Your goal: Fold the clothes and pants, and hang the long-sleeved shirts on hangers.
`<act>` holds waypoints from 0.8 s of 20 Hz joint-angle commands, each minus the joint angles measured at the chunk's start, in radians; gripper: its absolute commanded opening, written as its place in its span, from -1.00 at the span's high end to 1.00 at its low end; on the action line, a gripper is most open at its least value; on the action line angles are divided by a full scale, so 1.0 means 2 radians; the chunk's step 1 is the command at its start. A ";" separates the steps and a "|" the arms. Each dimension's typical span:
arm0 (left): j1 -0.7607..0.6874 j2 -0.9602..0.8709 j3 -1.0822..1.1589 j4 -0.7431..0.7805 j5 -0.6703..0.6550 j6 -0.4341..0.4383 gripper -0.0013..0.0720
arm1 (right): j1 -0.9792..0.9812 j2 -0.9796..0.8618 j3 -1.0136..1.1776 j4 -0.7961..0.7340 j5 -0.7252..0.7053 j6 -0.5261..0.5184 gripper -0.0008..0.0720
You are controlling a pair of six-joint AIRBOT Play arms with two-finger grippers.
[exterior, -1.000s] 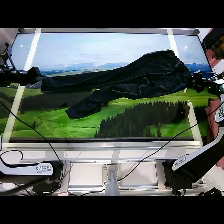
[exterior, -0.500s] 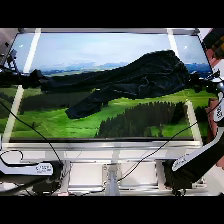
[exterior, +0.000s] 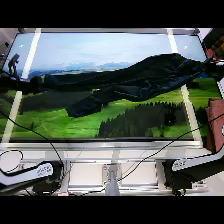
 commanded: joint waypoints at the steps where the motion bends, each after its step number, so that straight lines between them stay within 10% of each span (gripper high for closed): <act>1: -0.010 0.083 -0.119 -0.001 0.044 0.001 0.92 | 0.000 0.038 0.000 -0.020 0.033 0.002 0.88; 6: -0.039 0.216 -0.329 -0.032 0.080 -0.029 0.77 | 0.000 0.045 0.000 -0.019 0.056 0.004 0.88; 9: -0.060 0.234 -0.418 -0.095 0.099 -0.029 -0.50 | 0.000 0.045 0.000 -0.019 0.065 0.004 0.88; 16: -0.116 0.234 -0.471 -0.146 0.291 -0.025 -0.49 | 0.000 0.045 0.000 -0.016 0.065 0.004 0.88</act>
